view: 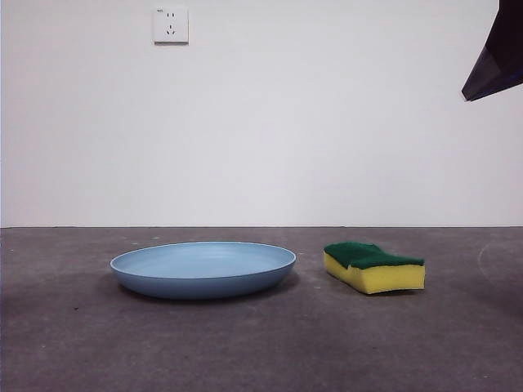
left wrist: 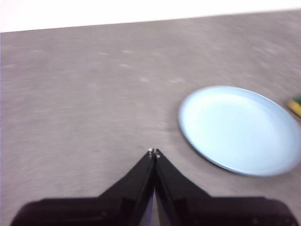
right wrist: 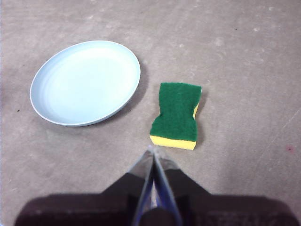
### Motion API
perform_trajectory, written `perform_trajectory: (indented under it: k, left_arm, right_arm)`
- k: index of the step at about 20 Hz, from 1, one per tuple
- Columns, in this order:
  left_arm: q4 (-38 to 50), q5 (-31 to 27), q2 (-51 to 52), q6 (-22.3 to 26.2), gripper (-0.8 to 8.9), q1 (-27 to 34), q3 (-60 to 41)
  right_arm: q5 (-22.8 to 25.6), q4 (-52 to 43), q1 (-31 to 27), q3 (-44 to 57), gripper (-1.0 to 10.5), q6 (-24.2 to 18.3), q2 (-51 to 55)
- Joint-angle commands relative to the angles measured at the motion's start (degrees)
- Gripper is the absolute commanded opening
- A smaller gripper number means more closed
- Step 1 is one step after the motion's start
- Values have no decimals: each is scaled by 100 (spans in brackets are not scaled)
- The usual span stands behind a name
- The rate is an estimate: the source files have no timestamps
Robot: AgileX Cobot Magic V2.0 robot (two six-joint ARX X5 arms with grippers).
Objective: Pick up the plate,pick up the cloth,clean the plate with the cloth
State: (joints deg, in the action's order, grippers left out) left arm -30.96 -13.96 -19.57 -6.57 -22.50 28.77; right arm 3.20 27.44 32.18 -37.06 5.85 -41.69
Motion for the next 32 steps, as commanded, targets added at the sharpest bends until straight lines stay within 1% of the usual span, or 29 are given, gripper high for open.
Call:
perform_trajectory:
  k: [1, 3, 4, 6, 8, 10, 11, 13, 15, 19, 22, 32]
  left_arm:
    - [212, 109, 310, 55, 0, 756, -142]
    - [916, 94, 654, -116, 0, 1198, -457]
    - [1290, 85, 852, -92, 0, 1316, -682]
    - [1759, 92, 1241, 127, 0, 1495, -1121]
    - [1971, 92, 1550, 251, 0, 1670, -1528]
    - [2026, 111, 1753, 332, 0, 1838, -1880]
    - [2024, 216, 1834, 385, 0, 1897, -2024]
    - [2063, 614, 1947, 527, 0, 1987, -2339]
    - [2061, 992, 1947, 555, 0, 2000, -2557]
    - [2015, 979, 1945, 511, 0, 2000, -2844]
    - [2033, 1224, 1945, 219, 0, 1998, -2844]
    - [2022, 1255, 1945, 221, 0, 1998, -2844]
  right_arm:
    - [17, -15, 2, 31, 1, 70, 13]
    - [17, -15, 2, 31, 1, 70, 13]
    - [17, -15, 2, 31, 1, 70, 13]
    - [15, -15, 2, 31, 1, 70, 13]
    - [17, -15, 2, 31, 1, 70, 13]
    - [17, -15, 2, 31, 1, 70, 13]
    - [17, -15, 2, 31, 1, 70, 13]
    - [17, -15, 2, 31, 1, 70, 13]
    - [17, -15, 2, 31, 1, 70, 13]
    - [17, -15, 2, 31, 1, 70, 13]
    - [17, -13, 2, 31, 1, 70, 13]
    - [15, -13, 2, 31, 1, 70, 13]
